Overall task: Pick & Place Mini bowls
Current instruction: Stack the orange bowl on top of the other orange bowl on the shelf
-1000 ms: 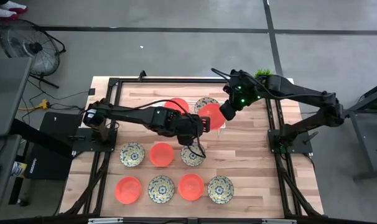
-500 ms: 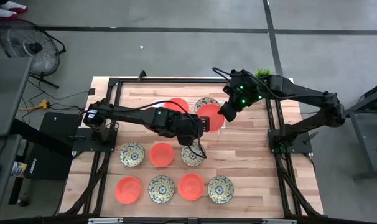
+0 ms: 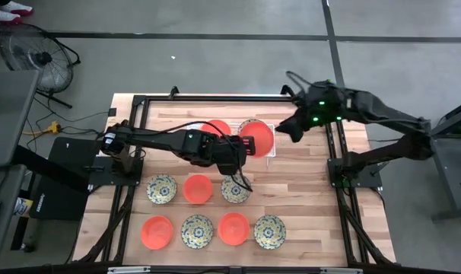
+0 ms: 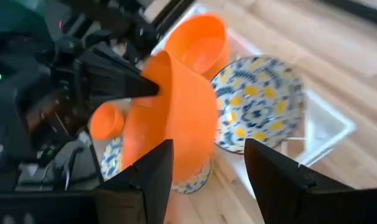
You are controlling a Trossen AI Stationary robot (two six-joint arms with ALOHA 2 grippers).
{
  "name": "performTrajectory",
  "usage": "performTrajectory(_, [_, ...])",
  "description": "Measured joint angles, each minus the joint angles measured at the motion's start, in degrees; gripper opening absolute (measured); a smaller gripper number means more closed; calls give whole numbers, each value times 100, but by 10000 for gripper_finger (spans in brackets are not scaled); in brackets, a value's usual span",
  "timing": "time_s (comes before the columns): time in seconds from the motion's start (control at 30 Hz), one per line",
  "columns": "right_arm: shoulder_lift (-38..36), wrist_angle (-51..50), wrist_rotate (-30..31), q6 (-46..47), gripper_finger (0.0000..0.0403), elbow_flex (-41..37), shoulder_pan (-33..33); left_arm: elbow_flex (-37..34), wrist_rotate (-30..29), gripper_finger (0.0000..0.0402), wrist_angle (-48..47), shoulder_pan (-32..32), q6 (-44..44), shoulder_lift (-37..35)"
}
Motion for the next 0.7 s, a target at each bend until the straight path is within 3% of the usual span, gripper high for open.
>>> performTrajectory(0.2, [-618,-391,484,332,185,-2,12,672,171,0,-1275,5,-1361,3])
performTrajectory(0.43, [-937,-1049,868,489,185,-11,246,1187,1352,0,-3096,122,-3383,-7])
performTrajectory(0.57, [-938,-1313,1013,554,185,-13,465,1011,2265,0,-3126,366,-4067,-178])
performTrajectory(0.7, [-940,-1344,1174,696,185,-13,742,1028,2077,0,-3160,550,-4477,-334])
